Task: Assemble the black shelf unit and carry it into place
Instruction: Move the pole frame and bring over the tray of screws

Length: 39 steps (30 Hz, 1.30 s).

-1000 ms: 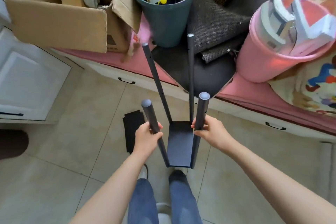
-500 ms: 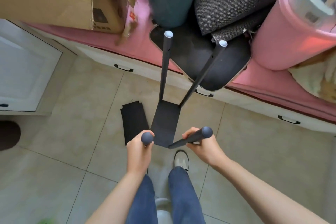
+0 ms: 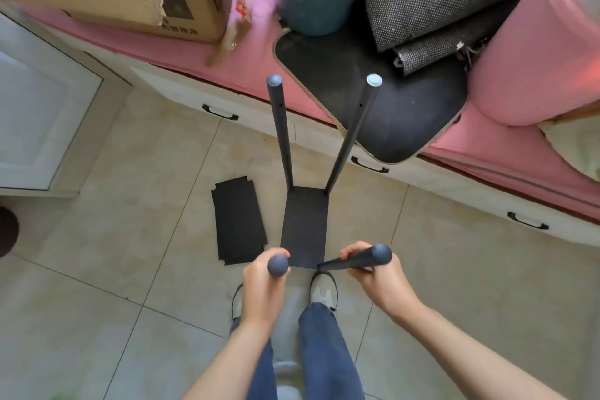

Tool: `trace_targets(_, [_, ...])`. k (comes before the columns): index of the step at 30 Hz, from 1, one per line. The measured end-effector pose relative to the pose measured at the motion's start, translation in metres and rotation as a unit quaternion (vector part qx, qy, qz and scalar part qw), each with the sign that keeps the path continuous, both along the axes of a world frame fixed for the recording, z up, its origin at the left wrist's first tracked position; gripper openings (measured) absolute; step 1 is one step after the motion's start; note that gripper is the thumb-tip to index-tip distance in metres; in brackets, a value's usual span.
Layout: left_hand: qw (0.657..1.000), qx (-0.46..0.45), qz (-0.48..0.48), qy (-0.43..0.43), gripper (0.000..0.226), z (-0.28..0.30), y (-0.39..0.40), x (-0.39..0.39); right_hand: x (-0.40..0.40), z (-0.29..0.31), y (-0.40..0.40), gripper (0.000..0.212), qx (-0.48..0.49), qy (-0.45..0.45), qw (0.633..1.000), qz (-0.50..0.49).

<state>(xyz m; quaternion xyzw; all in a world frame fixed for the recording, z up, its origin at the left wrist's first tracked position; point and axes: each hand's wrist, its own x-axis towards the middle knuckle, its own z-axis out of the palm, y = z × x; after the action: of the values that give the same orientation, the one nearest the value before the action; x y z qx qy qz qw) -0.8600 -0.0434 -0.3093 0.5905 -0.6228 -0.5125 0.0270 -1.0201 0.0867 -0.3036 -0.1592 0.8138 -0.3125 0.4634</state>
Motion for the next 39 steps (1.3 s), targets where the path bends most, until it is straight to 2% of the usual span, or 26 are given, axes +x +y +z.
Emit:
trace_targets(5, [0.999, 0.020, -0.037, -0.001, 0.031, -0.008, 0.015, 0.012, 0.003, -0.009, 0.015, 0.039, 0.009, 0.017, 1.000, 0.011])
trace_targets(9, [0.993, 0.070, -0.093, -0.012, 0.032, -0.002, 0.021, 0.022, 0.009, -0.005, 0.025, 0.038, 0.022, 0.021, 0.999, 0.038])
trace_targets(13, [0.982, 0.066, -0.172, -0.052, 0.033, -0.005, 0.024, 0.036, 0.010, 0.000, 0.028, 0.023, 0.046, 0.024, 0.992, 0.119])
trace_targets(18, [0.974, 0.125, -0.170, -0.083, 0.019, 0.007, 0.026, 0.054, 0.013, 0.016, 0.034, 0.032, 0.076, 0.018, 0.961, 0.264])
trace_targets(21, [0.957, 0.083, -0.256, -0.111, 0.031, 0.019, 0.031, 0.070, 0.023, 0.031, 0.040, 0.033, 0.080, 0.017, 0.951, 0.299])
trace_targets(24, [0.957, 0.061, -0.258, -0.116, 0.048, 0.037, 0.033, 0.074, 0.027, 0.051, 0.036, 0.034, 0.088, 0.016, 0.949, 0.303])
trace_targets(29, [0.957, 0.094, -0.256, -0.100, 0.043, 0.090, 0.038, 0.069, 0.032, 0.098, 0.016, 0.034, 0.090, 0.027, 0.933, 0.346])
trace_targets(33, [0.972, 0.099, -0.202, -0.074, 0.035, 0.131, 0.026, 0.068, 0.034, 0.143, -0.022, 0.026, 0.052, 0.074, 0.931, 0.353])
trace_targets(39, [0.996, 0.066, -0.057, -0.018, 0.021, 0.196, 0.004, 0.101, 0.067, 0.201, -0.077, 0.027, 0.024, 0.091, 0.921, 0.378])
